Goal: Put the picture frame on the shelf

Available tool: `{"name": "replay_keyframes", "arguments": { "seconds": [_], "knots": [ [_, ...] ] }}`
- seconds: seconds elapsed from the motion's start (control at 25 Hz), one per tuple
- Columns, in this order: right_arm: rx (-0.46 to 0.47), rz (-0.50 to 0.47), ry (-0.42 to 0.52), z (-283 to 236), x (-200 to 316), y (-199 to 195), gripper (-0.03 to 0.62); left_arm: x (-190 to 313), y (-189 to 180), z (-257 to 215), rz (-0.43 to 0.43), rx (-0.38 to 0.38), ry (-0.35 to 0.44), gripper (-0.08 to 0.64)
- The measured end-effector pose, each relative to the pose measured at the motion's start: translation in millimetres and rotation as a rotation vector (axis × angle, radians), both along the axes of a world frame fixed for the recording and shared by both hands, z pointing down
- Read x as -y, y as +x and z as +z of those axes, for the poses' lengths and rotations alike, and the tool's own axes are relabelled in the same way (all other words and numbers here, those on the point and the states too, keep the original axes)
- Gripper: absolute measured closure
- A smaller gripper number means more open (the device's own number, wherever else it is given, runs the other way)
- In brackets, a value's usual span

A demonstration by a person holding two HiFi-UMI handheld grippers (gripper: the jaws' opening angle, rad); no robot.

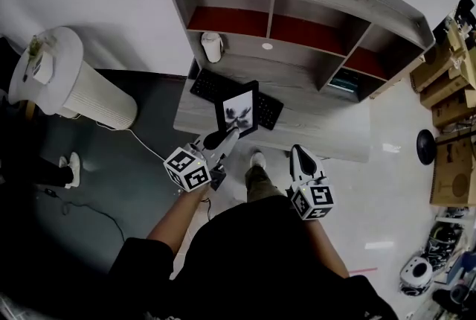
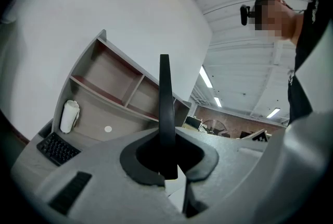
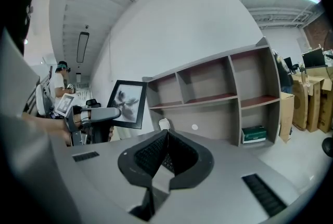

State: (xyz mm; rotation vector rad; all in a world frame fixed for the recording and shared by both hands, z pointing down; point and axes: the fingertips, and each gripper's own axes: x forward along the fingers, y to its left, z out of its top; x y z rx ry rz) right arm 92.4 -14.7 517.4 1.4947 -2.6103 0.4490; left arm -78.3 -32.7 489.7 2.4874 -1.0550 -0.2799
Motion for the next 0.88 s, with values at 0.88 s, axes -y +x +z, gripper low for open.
{"name": "replay_keyframes", "arguments": {
  "seconds": [0.88],
  "knots": [
    [-0.012,-0.13,0.035,-3.5,232.9,-21.9,0.58,248.4,-40.3,-7.5,-0.042,0.079,-0.039,0.525]
  ]
}}
